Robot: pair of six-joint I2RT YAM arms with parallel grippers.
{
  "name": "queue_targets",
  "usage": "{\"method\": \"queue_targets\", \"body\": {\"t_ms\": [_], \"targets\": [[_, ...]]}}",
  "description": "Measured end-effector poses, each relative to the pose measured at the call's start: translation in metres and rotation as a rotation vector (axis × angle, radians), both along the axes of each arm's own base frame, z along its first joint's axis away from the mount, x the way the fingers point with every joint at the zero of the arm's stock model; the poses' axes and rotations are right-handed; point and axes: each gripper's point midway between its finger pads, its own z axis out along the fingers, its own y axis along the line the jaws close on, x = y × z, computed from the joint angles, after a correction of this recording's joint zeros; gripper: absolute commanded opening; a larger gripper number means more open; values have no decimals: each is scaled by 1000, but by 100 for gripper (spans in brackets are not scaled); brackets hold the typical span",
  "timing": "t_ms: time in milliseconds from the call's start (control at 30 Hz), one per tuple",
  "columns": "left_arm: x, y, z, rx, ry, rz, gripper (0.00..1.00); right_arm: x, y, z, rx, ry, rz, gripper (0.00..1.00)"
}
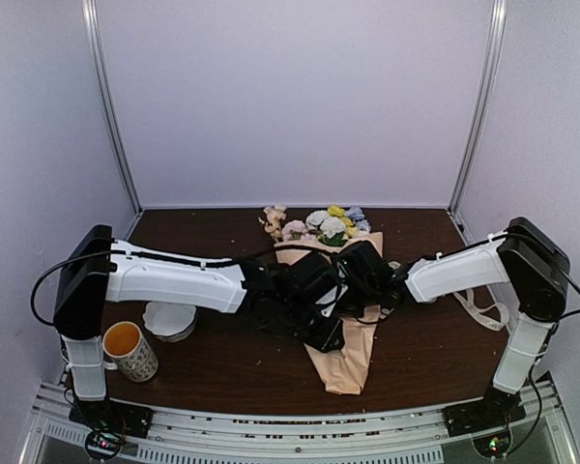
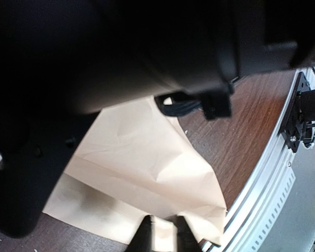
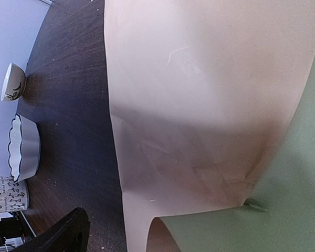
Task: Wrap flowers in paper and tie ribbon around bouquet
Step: Adjust the folded wrapping paper at the center of the board.
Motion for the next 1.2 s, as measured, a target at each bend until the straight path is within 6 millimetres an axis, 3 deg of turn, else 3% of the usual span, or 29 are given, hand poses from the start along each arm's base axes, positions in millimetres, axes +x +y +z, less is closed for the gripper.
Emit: {"method": "queue_targets", "body": {"t_ms": [100, 367, 567, 733, 867, 1000, 1100, 1200], "targets": [[1, 0, -1, -9, -12, 4, 0, 0, 0, 1, -4, -3, 1, 100], [-1, 0, -2, -48, -25, -1, 1, -1, 1, 2, -22, -17, 10, 100], [-15, 13, 4, -38, -89, -55, 42, -3, 3, 3, -21, -19, 17, 100], [-40, 17, 45, -89, -265, -188, 56, -3, 4, 4, -20, -20, 17, 100], [-72, 10, 76, -114, -518, -392, 65, -3, 4, 4, -21, -20, 19, 100], [-93, 2, 67, -35, -766, -659, 74, -3, 4, 4, -23, -23, 23, 100], [-85, 1, 47, 50, -881, -799, 74, -3, 4, 3, -24, -23, 24, 100], [-63, -4, 31, 120, -941, -864, 74, -3, 4, 4, -21, -24, 24, 100]]}}
